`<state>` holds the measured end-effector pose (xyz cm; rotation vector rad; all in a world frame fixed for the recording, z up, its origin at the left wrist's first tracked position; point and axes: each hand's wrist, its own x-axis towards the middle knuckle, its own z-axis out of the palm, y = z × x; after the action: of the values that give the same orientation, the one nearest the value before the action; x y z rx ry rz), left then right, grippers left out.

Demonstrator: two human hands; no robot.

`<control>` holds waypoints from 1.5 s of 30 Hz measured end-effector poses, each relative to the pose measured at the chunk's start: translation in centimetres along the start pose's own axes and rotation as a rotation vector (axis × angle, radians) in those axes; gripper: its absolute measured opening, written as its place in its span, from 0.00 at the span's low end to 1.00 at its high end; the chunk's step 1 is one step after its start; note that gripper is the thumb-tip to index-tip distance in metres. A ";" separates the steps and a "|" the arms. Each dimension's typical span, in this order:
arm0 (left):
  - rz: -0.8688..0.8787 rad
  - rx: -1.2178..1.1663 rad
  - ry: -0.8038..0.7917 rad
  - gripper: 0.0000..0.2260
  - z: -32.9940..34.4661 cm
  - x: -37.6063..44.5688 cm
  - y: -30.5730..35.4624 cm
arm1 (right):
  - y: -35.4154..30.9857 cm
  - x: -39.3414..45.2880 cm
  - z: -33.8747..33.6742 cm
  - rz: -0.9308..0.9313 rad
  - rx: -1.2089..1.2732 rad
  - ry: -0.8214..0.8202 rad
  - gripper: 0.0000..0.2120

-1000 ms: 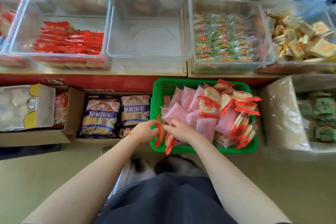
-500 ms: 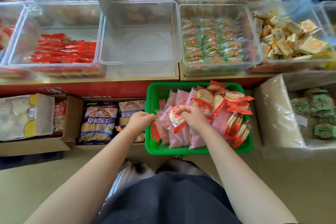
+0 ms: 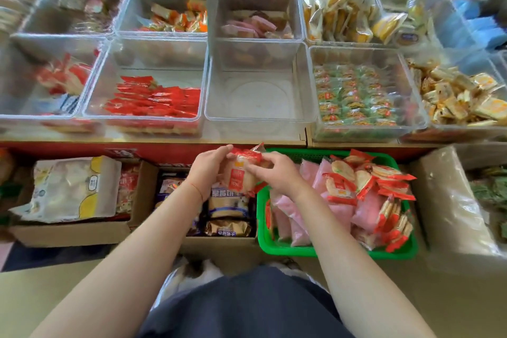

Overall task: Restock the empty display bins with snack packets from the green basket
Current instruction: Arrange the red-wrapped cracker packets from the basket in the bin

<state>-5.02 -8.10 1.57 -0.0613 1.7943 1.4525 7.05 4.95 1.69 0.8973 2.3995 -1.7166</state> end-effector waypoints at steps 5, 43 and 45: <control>0.027 -0.005 -0.169 0.18 -9.0 1.9 2.1 | -4.7 3.9 5.5 0.092 0.215 0.047 0.08; 0.777 0.853 0.289 0.07 -30.0 29.1 15.0 | -18.1 31.8 15.4 -0.013 -0.463 0.435 0.14; 0.807 0.917 0.282 0.06 -29.9 29.4 14.8 | -17.5 33.8 16.0 0.016 -0.599 0.371 0.17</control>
<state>-48.48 -15.46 -4.01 1.0698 2.7341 0.9589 -33.93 1.33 -2.02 1.1867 2.8600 -0.7693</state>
